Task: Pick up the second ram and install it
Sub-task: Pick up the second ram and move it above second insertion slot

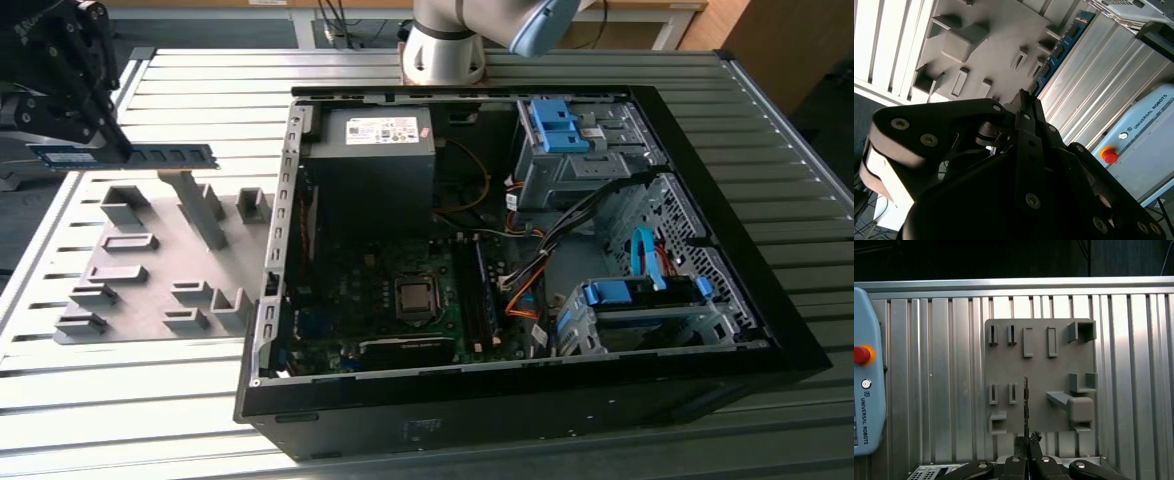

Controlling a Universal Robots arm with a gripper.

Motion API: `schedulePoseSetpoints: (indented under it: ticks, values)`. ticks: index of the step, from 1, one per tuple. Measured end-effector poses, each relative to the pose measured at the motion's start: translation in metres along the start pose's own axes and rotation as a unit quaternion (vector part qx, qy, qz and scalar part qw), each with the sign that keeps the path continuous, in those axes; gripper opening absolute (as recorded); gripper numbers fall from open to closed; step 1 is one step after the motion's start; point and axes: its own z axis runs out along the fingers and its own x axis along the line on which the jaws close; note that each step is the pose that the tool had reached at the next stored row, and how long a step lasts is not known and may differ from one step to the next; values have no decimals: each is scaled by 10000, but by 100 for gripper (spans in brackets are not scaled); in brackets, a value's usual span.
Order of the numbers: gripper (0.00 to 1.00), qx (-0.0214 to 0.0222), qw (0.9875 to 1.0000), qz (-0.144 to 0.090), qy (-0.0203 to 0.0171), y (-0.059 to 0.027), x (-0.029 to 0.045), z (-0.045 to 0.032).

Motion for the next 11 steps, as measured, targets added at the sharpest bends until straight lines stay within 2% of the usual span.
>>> schedulePoseSetpoints:
  ticks: [11]
  values:
    - [14, 0, 10000, 0, 0, -106, -5, -2]
